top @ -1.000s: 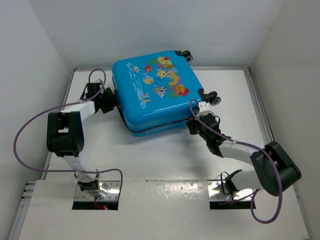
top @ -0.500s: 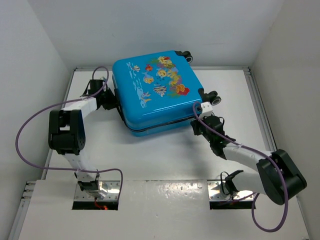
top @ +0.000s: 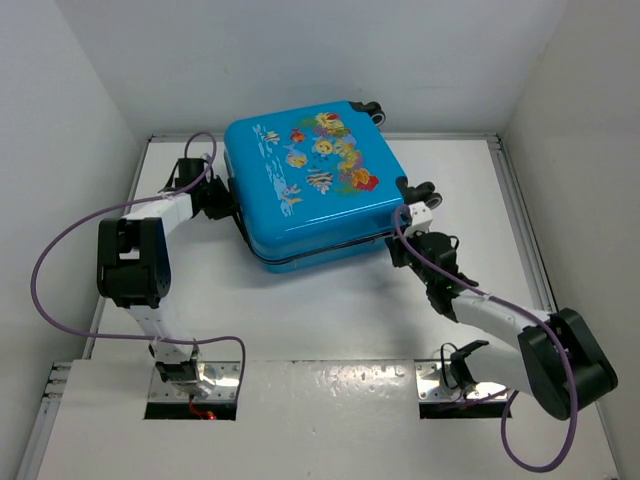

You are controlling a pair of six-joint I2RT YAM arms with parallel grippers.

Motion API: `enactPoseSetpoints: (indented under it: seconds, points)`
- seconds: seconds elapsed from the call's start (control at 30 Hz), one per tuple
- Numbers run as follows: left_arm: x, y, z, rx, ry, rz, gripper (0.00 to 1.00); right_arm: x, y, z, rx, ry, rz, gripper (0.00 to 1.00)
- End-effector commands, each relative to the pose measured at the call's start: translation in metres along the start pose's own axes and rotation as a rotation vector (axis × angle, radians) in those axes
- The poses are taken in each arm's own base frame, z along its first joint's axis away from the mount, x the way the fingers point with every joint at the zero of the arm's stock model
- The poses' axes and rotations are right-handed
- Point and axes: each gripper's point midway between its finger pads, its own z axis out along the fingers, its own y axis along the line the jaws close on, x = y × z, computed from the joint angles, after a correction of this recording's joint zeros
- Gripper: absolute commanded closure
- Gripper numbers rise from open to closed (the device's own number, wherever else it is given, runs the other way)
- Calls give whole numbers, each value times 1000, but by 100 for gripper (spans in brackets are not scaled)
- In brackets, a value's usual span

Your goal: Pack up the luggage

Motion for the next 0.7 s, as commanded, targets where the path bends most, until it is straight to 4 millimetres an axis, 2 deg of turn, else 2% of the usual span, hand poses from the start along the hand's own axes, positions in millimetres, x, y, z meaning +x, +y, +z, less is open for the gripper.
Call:
enactPoseSetpoints:
  seconds: [0.0,0.03,0.07,0.17,0.23,0.37,0.4,0.43,0.47,0.53,0.57,0.67]
  points:
    - [57,90,4,-301,182,-50,100,-19,27,5,-134,-76,-40,97]
    - [57,90,4,-301,182,-50,100,-14,33,7,-172,-58,-49,92]
    - [61,92,4,-305,190,-51,100,-9,37,7,-187,-35,-51,83]
    - [63,89,4,-283,200,-44,96,-2,37,6,-193,-16,-70,68]
    - [60,87,2,-278,191,-42,91,4,36,3,-195,-9,-73,64]
    - [68,87,1,-264,200,-45,83,15,41,-7,-226,9,-45,55]
    - [68,87,1,-264,200,-45,81,18,46,-7,-237,14,-47,49]
    - [68,85,0,-252,195,-45,78,12,39,-4,-186,-16,-53,46]
    - [68,85,0,-252,195,-45,78,16,38,-2,-172,-7,-54,44]
    - [69,85,-1,-252,195,-45,74,9,30,1,-130,-41,-51,43]
    - [69,85,-1,-252,195,-45,74,12,24,4,-101,-34,-50,43]
    - [70,83,-1,-242,199,-46,74,2,17,11,-70,-71,-39,47]
